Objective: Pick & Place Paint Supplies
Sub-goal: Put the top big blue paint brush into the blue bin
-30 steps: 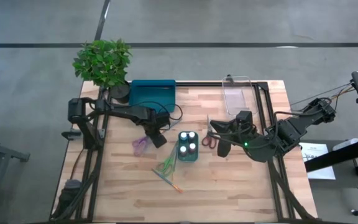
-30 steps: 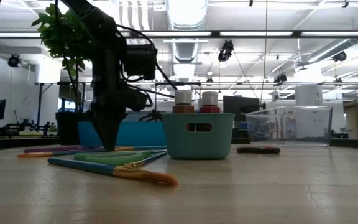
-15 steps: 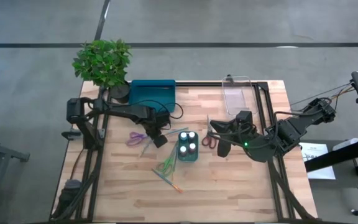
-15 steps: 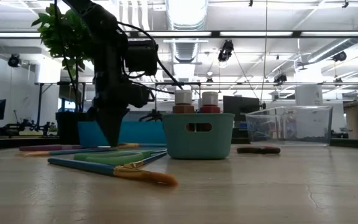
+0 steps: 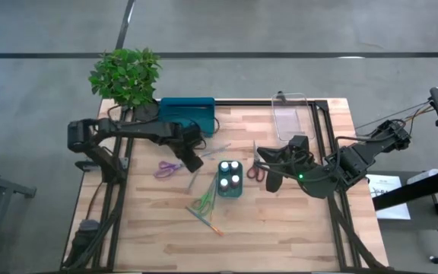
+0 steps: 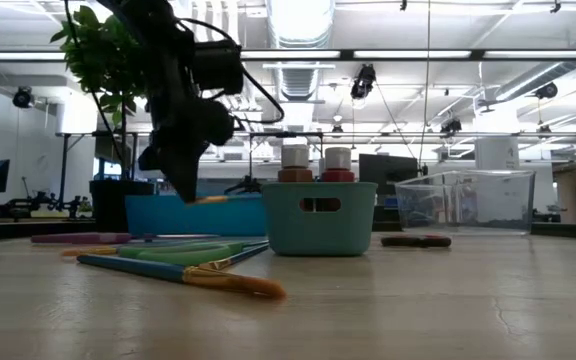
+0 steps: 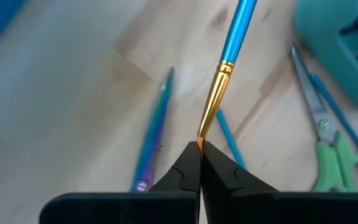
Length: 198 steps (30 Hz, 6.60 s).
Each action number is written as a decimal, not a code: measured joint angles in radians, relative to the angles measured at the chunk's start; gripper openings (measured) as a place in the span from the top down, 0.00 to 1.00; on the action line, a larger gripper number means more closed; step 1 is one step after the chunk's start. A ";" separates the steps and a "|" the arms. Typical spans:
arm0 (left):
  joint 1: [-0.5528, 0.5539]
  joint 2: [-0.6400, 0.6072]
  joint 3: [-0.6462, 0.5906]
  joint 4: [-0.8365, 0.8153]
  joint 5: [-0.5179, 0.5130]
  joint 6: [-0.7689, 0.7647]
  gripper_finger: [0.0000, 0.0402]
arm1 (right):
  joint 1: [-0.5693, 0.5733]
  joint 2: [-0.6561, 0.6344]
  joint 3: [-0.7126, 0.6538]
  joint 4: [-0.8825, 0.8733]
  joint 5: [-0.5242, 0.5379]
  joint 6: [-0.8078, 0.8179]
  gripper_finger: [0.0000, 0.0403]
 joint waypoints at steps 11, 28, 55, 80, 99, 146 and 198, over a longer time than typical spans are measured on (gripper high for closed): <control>0.114 -0.153 0.006 -0.037 -0.221 -0.005 1.00 | 0.000 0.000 0.000 -0.002 0.000 0.000 0.98; 0.280 -0.101 0.005 -0.109 -0.526 0.259 1.00 | 0.000 0.000 0.000 -0.004 0.000 0.012 0.98; 0.270 -0.189 0.078 -0.185 -0.179 0.171 0.64 | 0.000 0.000 0.000 -0.016 0.009 0.038 0.98; -0.382 -0.243 0.055 -0.228 -0.002 -0.569 0.63 | 0.007 0.000 0.000 -0.014 0.005 0.014 0.98; -0.431 -0.112 -0.219 0.215 0.095 -0.822 0.63 | 0.006 -0.015 0.000 -0.016 -0.029 -0.011 0.98; -0.496 0.058 -0.131 0.208 0.101 -0.762 0.86 | 0.006 -0.020 0.000 -0.059 -0.054 0.012 0.98; -0.493 0.071 -0.133 0.174 0.046 -0.709 0.99 | 0.006 -0.021 0.000 -0.106 -0.054 0.045 0.98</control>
